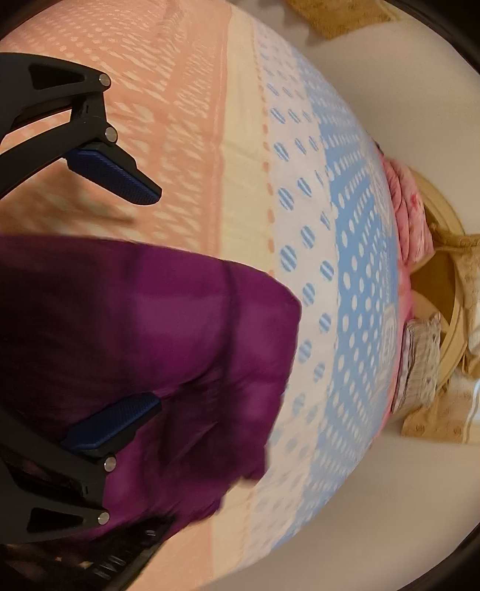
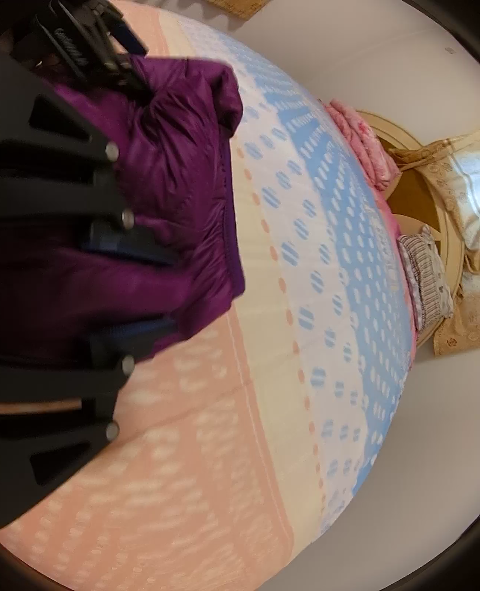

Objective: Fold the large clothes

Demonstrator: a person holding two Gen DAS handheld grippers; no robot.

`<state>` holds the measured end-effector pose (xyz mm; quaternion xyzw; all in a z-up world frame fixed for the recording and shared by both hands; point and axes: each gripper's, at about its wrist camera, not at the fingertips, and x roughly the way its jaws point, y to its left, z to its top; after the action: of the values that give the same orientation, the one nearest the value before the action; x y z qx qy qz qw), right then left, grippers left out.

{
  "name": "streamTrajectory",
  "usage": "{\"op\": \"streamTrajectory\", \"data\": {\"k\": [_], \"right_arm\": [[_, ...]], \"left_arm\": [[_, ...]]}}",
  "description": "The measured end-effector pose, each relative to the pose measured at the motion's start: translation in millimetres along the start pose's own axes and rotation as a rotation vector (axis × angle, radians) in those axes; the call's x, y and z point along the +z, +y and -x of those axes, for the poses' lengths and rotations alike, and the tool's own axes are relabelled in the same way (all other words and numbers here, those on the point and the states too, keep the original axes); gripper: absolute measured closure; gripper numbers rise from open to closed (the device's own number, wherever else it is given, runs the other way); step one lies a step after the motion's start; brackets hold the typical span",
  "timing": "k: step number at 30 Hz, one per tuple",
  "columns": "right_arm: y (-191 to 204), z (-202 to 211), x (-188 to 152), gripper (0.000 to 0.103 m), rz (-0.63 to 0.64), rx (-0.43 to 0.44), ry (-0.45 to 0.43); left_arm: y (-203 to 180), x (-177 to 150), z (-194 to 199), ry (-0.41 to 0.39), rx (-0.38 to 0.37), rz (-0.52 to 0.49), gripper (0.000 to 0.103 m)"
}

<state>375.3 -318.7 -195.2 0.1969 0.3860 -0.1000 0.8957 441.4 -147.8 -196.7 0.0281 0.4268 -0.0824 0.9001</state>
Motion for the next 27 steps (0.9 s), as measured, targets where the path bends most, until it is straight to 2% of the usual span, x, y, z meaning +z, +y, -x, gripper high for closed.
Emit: {"op": "streamTrajectory", "data": {"k": [1,3,5,7,9,14,17,21,22,23,24,27], "right_arm": [[-3.2,12.9,-3.1,0.04,-0.005,0.012,-0.02],[-8.8,40.2,-16.0,0.034,0.023,-0.012,-0.066],[-14.4,49.6,-33.9,0.033,0.041,-0.019,-0.066],[-18.2,43.1,-46.6,0.033,0.039,-0.008,-0.024],[-22.3,37.4,-57.0,0.033,0.024,0.014,-0.008],[-34.3,27.1,-61.5,0.034,-0.023,0.106,0.015],[-34.4,25.3,-60.3,0.034,-0.009,0.126,0.026],[-26.8,20.9,-62.8,0.048,0.026,0.17,0.041],[-26.0,20.9,-63.3,0.05,0.03,0.173,0.045],[-25.1,20.7,-63.8,0.051,0.034,0.179,0.048],[-24.3,21.3,-63.7,0.056,0.038,0.186,0.047],[-15.4,27.2,-67.2,0.069,0.077,0.173,0.026]], "left_arm": [[5.5,-6.6,16.9,-0.034,-0.019,-0.008,0.001],[18.5,-24.6,48.5,-0.088,-0.057,-0.019,0.001],[27.0,-38.6,57.0,-0.09,-0.107,0.0,0.001],[27.5,-49.4,49.0,-0.045,-0.113,0.002,0.001],[27.6,-58.9,40.9,-0.042,-0.126,0.011,0.001],[25.7,-65.2,34.8,-0.028,-0.177,0.021,0.001],[24.5,-66.3,30.9,-0.026,-0.21,0.022,0.001],[10.3,-68.2,30.0,-0.03,-0.248,-0.017,0.002],[7.1,-67.8,30.2,-0.033,-0.254,-0.026,0.009],[3.6,-68.2,31.5,-0.04,-0.275,-0.039,0.024],[0.2,-68.5,32.8,-0.047,-0.29,-0.053,0.026],[-12.6,-69.6,39.4,-0.071,-0.239,-0.108,0.038]]}}
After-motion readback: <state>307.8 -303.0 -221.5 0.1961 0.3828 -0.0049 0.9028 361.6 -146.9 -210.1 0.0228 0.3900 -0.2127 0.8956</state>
